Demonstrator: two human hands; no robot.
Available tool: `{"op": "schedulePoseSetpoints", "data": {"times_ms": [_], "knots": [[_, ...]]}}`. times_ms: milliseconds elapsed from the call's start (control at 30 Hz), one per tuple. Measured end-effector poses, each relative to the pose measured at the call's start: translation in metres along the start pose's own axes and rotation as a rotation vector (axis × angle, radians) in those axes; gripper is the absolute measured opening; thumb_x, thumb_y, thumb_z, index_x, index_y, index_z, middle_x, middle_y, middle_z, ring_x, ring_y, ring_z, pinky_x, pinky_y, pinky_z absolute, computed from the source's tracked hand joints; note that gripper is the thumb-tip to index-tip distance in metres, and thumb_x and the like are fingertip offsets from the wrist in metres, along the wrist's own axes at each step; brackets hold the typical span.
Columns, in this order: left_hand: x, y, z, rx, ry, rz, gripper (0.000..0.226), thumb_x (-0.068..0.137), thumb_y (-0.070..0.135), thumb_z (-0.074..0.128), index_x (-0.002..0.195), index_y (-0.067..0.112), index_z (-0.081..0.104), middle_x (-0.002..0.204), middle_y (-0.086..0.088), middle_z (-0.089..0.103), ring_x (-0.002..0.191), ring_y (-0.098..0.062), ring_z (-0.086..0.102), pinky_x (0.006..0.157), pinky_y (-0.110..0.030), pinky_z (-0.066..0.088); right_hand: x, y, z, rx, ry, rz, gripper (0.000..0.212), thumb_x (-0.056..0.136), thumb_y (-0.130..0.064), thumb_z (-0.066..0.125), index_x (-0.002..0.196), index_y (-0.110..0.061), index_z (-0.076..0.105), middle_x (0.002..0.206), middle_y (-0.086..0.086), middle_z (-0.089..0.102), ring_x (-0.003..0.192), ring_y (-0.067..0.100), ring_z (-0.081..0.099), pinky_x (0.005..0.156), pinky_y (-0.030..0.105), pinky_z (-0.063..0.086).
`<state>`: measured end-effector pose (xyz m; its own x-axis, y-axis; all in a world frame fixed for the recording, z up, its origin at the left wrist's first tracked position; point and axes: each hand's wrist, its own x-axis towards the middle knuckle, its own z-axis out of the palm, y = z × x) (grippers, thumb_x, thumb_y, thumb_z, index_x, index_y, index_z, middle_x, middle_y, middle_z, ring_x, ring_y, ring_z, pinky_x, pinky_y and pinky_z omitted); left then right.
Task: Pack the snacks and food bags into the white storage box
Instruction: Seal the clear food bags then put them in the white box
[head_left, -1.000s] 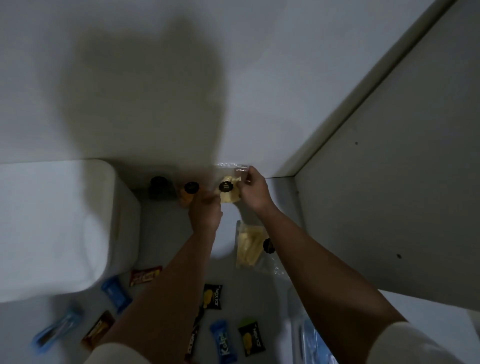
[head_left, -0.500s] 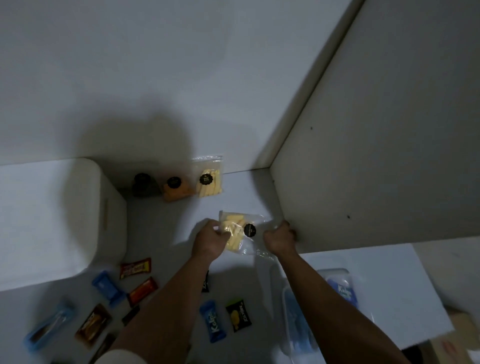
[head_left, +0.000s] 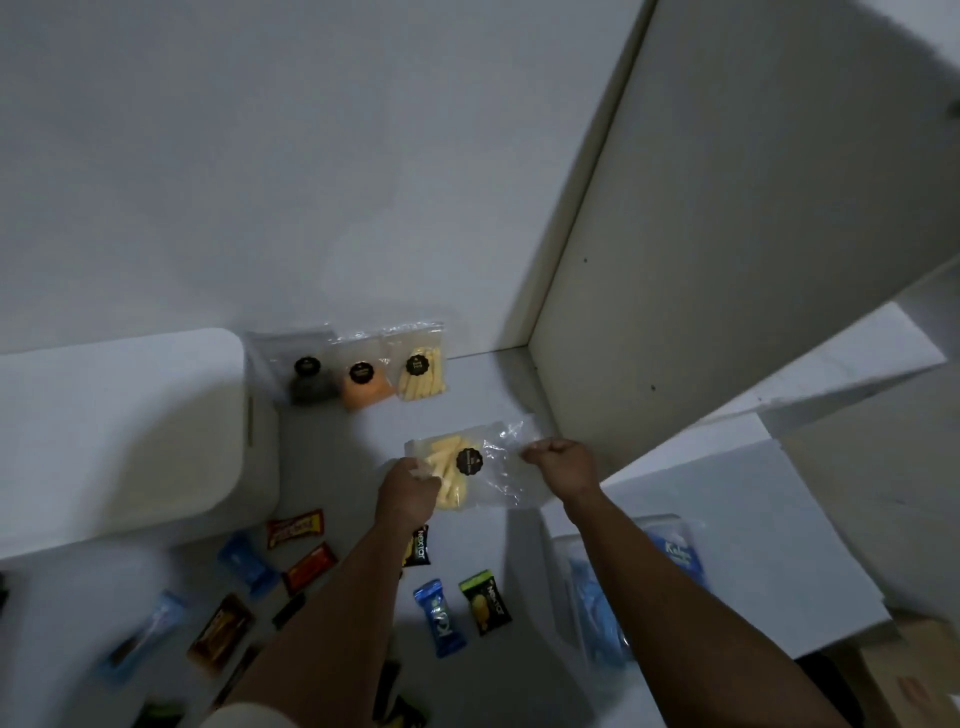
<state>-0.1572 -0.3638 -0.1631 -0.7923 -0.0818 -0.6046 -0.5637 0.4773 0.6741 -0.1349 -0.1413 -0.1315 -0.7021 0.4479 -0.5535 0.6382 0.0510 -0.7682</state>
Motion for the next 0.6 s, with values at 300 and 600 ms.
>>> {"op": "schedulePoseSetpoints", "data": {"times_ms": [300,600], "knots": [[-0.075,-0.010,-0.060,-0.130,0.091,0.142,0.031,0.092,0.034,0.069,0.111,0.014,0.057,0.109,-0.005,0.064,0.096,-0.024,0.063,0.083,-0.034,0.049,-0.107,-0.060,0.013,0.116,-0.354,-0.129,0.022,0.095,-0.016,0.062,0.103,-0.004,0.078,0.105,0.014,0.078,0.088,0.028,0.077,0.071,0.035,0.057],[-0.148,0.017,-0.095,-0.250,-0.076,0.334,0.051,0.090,0.053,0.067,0.082,0.004,0.067,0.076,-0.013,0.068,0.071,-0.022,0.067,0.075,-0.041,0.062,-0.179,-0.048,0.046,-0.497,-0.192,-0.714,0.035,0.078,-0.035,0.082,0.109,-0.018,0.078,0.105,-0.007,0.076,0.094,0.006,0.069,0.083,0.026,0.055]]}}
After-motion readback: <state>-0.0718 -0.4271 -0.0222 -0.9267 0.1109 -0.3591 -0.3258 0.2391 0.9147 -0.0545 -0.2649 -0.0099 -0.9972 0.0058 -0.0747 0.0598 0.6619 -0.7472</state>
